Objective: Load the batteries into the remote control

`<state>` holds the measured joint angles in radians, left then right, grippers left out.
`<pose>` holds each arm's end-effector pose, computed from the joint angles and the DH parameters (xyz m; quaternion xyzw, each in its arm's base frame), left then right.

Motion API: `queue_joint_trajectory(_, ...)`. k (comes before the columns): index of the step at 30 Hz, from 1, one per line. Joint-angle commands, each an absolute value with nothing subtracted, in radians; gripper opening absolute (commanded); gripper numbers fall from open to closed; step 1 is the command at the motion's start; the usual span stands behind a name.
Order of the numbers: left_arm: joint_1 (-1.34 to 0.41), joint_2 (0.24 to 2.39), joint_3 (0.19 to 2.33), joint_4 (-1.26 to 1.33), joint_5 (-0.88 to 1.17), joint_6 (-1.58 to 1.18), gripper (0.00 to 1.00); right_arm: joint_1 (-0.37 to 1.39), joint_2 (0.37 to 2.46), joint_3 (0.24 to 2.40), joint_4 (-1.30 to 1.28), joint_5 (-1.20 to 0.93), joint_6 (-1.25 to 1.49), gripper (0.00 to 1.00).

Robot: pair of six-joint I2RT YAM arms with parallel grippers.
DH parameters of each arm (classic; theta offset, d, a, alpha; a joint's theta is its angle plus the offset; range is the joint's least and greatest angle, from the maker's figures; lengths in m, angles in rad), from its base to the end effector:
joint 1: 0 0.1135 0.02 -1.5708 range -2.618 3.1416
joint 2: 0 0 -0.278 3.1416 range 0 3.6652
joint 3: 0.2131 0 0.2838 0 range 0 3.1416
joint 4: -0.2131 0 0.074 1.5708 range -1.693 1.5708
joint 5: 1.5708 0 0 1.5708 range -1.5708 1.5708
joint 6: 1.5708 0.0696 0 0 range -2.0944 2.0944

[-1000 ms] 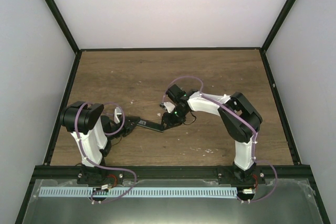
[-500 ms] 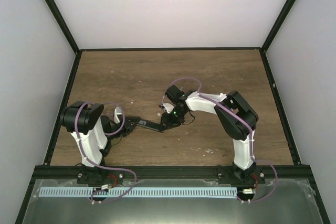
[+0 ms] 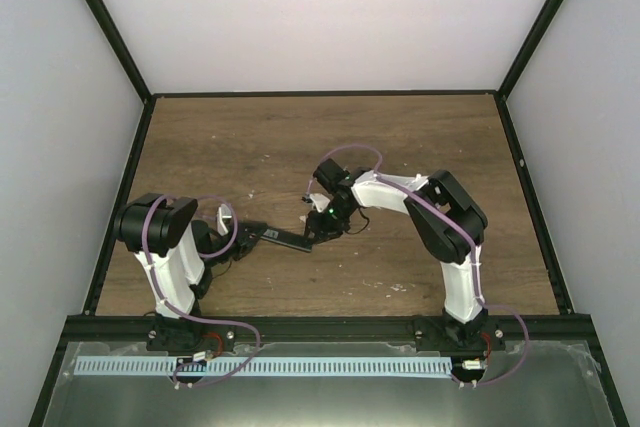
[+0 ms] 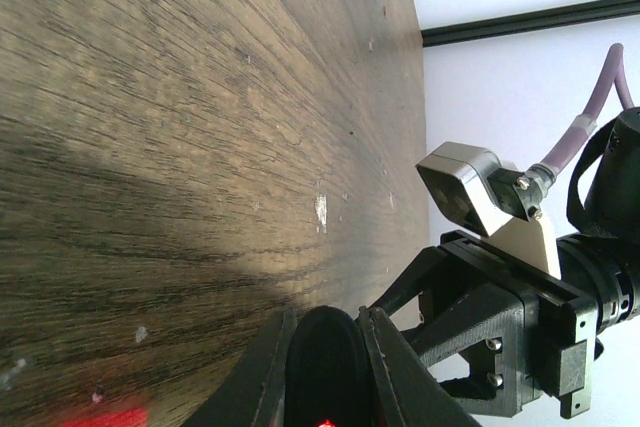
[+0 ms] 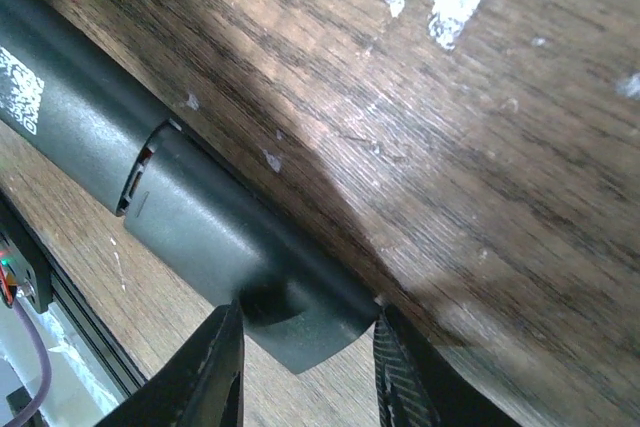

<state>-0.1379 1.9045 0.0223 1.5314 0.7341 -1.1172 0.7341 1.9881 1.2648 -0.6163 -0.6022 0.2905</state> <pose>0.1929 -0.0738 0.0505 -0.1784 0.7718 -0.5521 0.2601 0.2783 0.3042 0.1012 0.2420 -0.9179 -0.3108 0.0484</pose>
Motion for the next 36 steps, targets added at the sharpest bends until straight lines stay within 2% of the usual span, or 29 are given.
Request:
queue_joint_trajectory(1, -0.138, 1.905, 0.006, 1.605, 0.698, -1.046, 0.0, 0.73, 2.028, 1.319, -0.612, -0.597, 0.29, 0.29)
queue_joint_trajectory(17, -0.144, 1.893, -0.003, 1.605, 0.69, -1.034, 0.0, 0.73, 2.048, 1.371, -0.67, -0.578, 0.297, 0.28)
queue_joint_trajectory(26, -0.146, 1.888, -0.005, 1.605, 0.681, -1.035, 0.0, 0.73, 2.032, 1.401, -0.708, -0.542, 0.337, 0.35)
queue_joint_trajectory(36, -0.148, 1.885, -0.003, 1.605, 0.68, -1.037, 0.0, 0.735, 2.048, 1.426, -0.745, -0.518, 0.35, 0.36)
